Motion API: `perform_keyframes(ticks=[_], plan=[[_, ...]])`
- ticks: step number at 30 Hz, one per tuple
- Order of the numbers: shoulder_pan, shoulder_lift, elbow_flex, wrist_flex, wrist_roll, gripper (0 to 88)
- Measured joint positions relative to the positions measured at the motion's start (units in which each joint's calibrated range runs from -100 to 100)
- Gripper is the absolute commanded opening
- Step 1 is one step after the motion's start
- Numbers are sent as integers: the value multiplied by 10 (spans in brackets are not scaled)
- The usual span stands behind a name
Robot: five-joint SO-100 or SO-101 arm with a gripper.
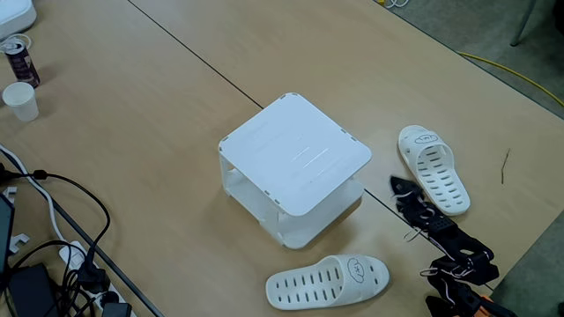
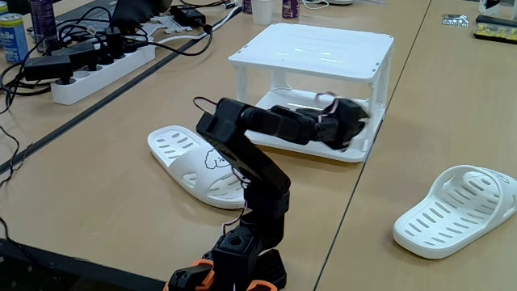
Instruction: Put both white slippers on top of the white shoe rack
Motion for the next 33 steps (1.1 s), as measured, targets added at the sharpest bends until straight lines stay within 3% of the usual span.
perform_keyframes(ticks=[12, 24, 33], plan=[[-153, 48, -133, 440, 0, 7], [-216, 219, -234, 474, 0, 7], [-301, 236, -235, 474, 0, 7]])
